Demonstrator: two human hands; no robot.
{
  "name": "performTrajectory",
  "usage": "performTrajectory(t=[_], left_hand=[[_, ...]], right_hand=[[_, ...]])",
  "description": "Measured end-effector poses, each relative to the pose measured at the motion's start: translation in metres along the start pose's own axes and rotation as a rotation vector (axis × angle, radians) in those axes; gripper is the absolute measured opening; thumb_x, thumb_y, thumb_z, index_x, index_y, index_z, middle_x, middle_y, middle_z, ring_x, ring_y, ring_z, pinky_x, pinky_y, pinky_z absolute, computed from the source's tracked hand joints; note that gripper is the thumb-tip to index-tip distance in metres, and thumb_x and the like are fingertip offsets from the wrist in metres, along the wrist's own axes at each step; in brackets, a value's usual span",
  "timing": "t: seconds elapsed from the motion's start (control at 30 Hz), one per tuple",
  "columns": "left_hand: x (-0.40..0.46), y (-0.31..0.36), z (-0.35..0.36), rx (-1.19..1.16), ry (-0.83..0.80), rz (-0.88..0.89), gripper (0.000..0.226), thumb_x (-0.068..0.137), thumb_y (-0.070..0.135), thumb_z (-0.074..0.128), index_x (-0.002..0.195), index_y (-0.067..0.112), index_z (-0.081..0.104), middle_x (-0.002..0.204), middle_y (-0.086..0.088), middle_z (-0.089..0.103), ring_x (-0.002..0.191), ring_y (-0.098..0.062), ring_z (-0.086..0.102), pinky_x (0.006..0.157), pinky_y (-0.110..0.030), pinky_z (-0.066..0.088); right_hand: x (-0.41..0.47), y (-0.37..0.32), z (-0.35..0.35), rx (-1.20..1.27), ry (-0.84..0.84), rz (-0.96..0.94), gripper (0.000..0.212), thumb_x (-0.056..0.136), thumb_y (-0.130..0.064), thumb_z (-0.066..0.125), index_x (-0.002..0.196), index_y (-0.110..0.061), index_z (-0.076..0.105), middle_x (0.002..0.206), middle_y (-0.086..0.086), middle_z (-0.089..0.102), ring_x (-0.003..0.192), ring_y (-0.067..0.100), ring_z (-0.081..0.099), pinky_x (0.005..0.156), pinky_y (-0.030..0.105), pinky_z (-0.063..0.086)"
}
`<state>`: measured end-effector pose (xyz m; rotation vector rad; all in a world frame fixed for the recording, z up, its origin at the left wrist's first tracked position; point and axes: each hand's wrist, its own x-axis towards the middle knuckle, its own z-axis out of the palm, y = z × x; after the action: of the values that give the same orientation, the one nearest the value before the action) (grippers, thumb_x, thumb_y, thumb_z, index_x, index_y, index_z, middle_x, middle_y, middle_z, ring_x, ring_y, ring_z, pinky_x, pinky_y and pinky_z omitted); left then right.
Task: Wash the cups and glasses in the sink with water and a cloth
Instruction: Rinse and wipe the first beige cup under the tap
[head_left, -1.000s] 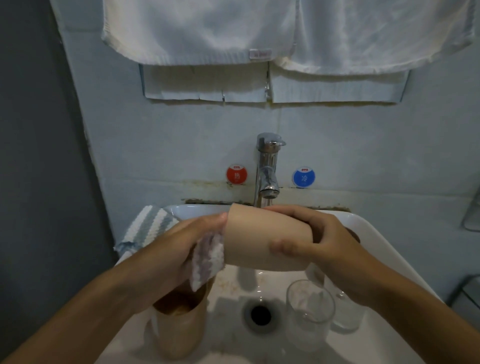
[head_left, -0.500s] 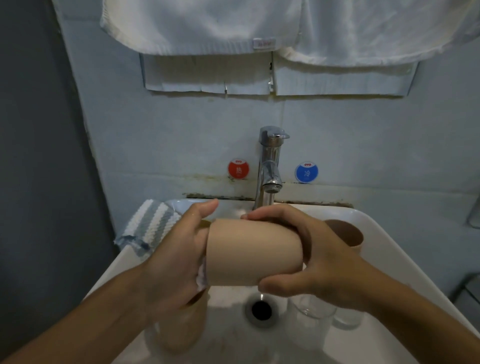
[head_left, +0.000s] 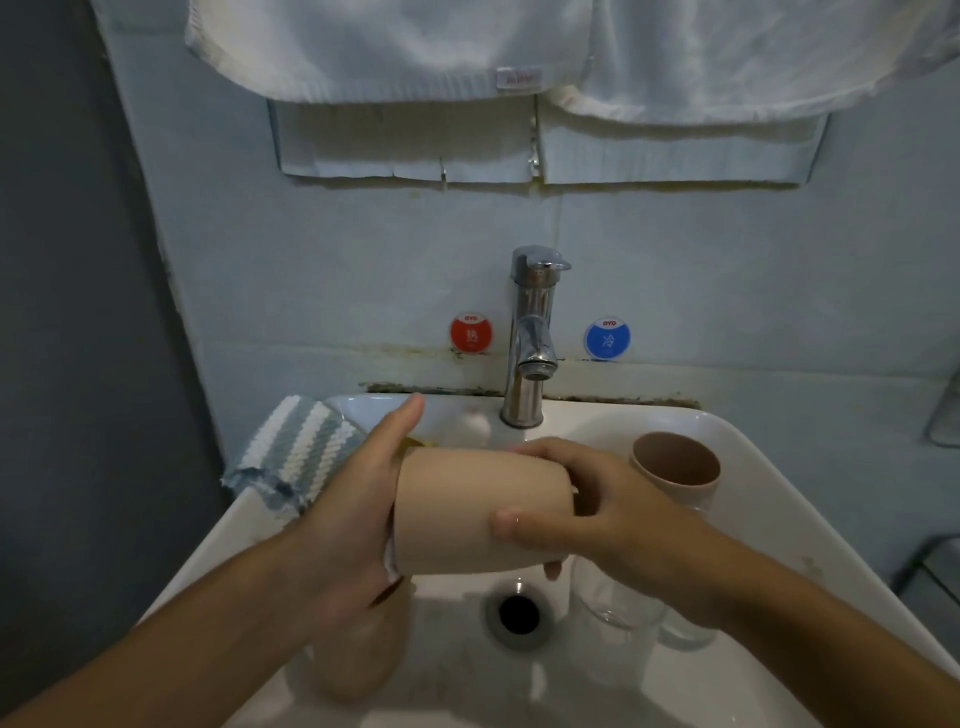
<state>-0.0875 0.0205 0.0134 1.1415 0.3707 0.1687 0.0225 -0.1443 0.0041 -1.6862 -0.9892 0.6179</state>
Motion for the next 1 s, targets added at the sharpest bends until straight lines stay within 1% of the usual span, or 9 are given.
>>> performTrajectory(t=[0.1, 0.23, 0.3, 0.4, 0.5, 0.67, 0.8, 0.9, 1.0], left_hand=[[-0.005, 0.001, 0.001, -0.049, -0.018, -0.039, 0.072, 0.091, 0.064, 0.040, 0.111, 0.001, 0.070, 0.093, -0.021, 0.071, 0.071, -0.027, 0.069, 0.055, -0.031, 0.053], [-0.004, 0.001, 0.003, -0.035, 0.101, -0.032, 0.072, 0.085, 0.064, 0.050, 0.119, 0.002, 0.065, 0.097, -0.026, 0.070, 0.067, -0.029, 0.067, 0.051, -0.029, 0.051], [-0.005, 0.000, 0.006, -0.038, 0.153, -0.035, 0.071, 0.083, 0.062, 0.054, 0.120, 0.002, 0.064, 0.103, -0.027, 0.070, 0.070, -0.031, 0.068, 0.054, -0.031, 0.052], [-0.003, -0.003, 0.007, -0.035, 0.157, -0.014, 0.063, 0.088, 0.059, 0.051, 0.108, 0.002, 0.066, 0.086, -0.020, 0.071, 0.063, -0.028, 0.067, 0.050, -0.029, 0.052], [-0.003, -0.004, 0.005, -0.043, 0.130, -0.008, 0.057, 0.089, 0.060, 0.049, 0.098, 0.006, 0.064, 0.073, -0.014, 0.068, 0.055, -0.024, 0.065, 0.045, -0.026, 0.049], [-0.004, 0.000, 0.002, -0.101, 0.055, -0.029, 0.067, 0.093, 0.061, 0.041, 0.099, 0.001, 0.069, 0.076, -0.019, 0.072, 0.053, -0.025, 0.067, 0.042, -0.025, 0.050], [-0.003, -0.003, 0.006, -0.050, 0.147, 0.020, 0.062, 0.086, 0.063, 0.051, 0.101, 0.005, 0.068, 0.076, -0.016, 0.072, 0.056, -0.025, 0.067, 0.045, -0.028, 0.050], [-0.005, -0.002, 0.009, -0.042, 0.185, 0.064, 0.055, 0.088, 0.058, 0.051, 0.093, 0.006, 0.067, 0.065, -0.012, 0.071, 0.049, -0.022, 0.067, 0.040, -0.026, 0.050], [-0.006, -0.001, 0.011, -0.038, 0.176, 0.050, 0.061, 0.087, 0.061, 0.050, 0.097, 0.003, 0.066, 0.065, -0.013, 0.070, 0.050, -0.024, 0.067, 0.038, -0.026, 0.047]], right_hand=[[0.001, 0.002, 0.001, -0.033, 0.007, -0.047, 0.065, 0.067, -0.024, 0.090, 0.121, -0.042, 0.058, 0.122, -0.009, 0.058, 0.106, 0.015, 0.064, 0.082, 0.036, 0.060], [0.001, 0.002, 0.005, -0.099, -0.003, -0.096, 0.071, 0.067, -0.019, 0.090, 0.121, -0.049, 0.053, 0.120, -0.023, 0.054, 0.109, 0.012, 0.061, 0.085, 0.039, 0.060], [0.000, 0.005, 0.006, -0.066, -0.023, -0.037, 0.065, 0.073, -0.038, 0.085, 0.126, -0.051, 0.050, 0.124, -0.018, 0.053, 0.108, 0.013, 0.062, 0.088, 0.038, 0.059], [0.000, 0.004, 0.004, 0.037, 0.004, 0.098, 0.059, 0.077, -0.065, 0.066, 0.128, -0.037, 0.055, 0.118, -0.005, 0.062, 0.095, 0.017, 0.070, 0.082, 0.035, 0.060], [0.000, 0.000, 0.001, 0.042, 0.011, 0.090, 0.043, 0.086, -0.050, 0.068, 0.118, -0.020, 0.066, 0.104, 0.002, 0.071, 0.087, 0.021, 0.072, 0.071, 0.030, 0.057], [0.003, 0.000, -0.001, 0.067, 0.045, 0.035, 0.053, 0.070, -0.022, 0.087, 0.117, -0.034, 0.065, 0.119, -0.007, 0.063, 0.104, 0.020, 0.067, 0.084, 0.039, 0.060], [0.002, 0.004, 0.001, 0.041, 0.015, 0.034, 0.060, 0.069, -0.032, 0.089, 0.120, -0.043, 0.060, 0.126, -0.007, 0.059, 0.108, 0.019, 0.065, 0.088, 0.040, 0.058], [0.000, 0.002, 0.002, 0.088, 0.018, 0.127, 0.053, 0.077, -0.063, 0.070, 0.123, -0.038, 0.059, 0.120, -0.004, 0.062, 0.101, 0.016, 0.068, 0.080, 0.029, 0.056], [0.000, -0.001, 0.001, 0.145, -0.006, 0.140, 0.048, 0.086, -0.054, 0.062, 0.120, -0.020, 0.065, 0.106, 0.009, 0.071, 0.084, 0.026, 0.072, 0.064, 0.025, 0.053]])
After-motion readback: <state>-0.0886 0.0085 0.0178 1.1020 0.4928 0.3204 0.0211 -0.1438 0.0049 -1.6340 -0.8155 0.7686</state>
